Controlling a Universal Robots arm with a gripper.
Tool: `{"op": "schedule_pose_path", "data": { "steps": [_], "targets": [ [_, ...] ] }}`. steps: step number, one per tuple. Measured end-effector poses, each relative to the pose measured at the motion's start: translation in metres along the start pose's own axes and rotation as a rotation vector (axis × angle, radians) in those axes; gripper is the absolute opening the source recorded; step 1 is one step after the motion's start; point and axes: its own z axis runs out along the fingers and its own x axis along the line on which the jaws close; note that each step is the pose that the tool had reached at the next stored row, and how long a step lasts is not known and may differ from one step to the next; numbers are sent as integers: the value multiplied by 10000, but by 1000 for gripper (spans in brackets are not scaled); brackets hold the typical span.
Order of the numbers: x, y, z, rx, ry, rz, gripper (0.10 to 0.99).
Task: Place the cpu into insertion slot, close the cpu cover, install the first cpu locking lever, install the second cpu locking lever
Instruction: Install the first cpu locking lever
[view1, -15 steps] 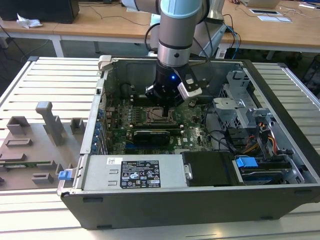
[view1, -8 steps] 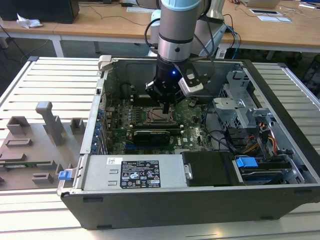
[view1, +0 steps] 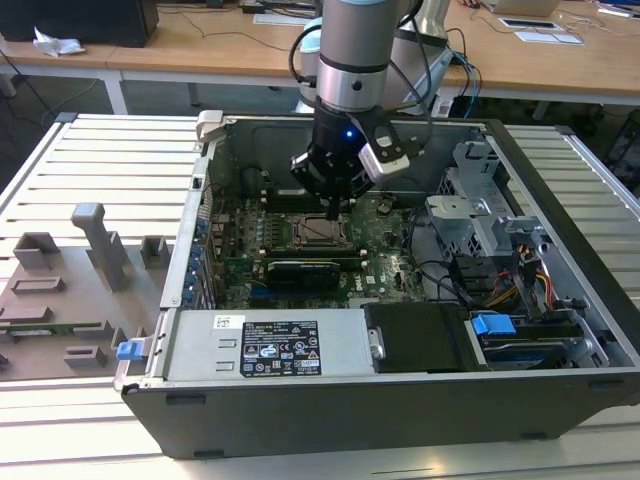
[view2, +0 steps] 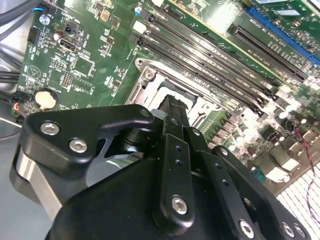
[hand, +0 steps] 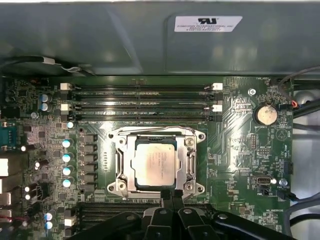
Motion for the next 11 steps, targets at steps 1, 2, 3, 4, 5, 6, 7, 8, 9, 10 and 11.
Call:
{"op": "schedule_pose_path", "data": {
  "steps": [1, 2, 3, 4, 5, 6, 7, 8, 9, 10, 11],
  "targets": [
    [0, -1, -19, 0, 0, 0, 106],
    [1, -1, -54, 0, 0, 0, 106],
    [1, -2, -70, 0, 0, 0, 106],
    [1, -2, -89, 0, 0, 0, 106],
    [2, -3, -124, 0, 0, 0, 106],
    [2, -4, -141, 1, 1, 0, 106],
    [2, -4, -160, 1, 0, 0, 106],
    [3, -5, -203, 0, 0, 0, 106],
    [3, -6, -236, 0, 0, 0, 106],
    [4, -7, -252, 0, 0, 0, 106],
    [4, -7, -261, -1, -1, 0, 106]
  ]
}}
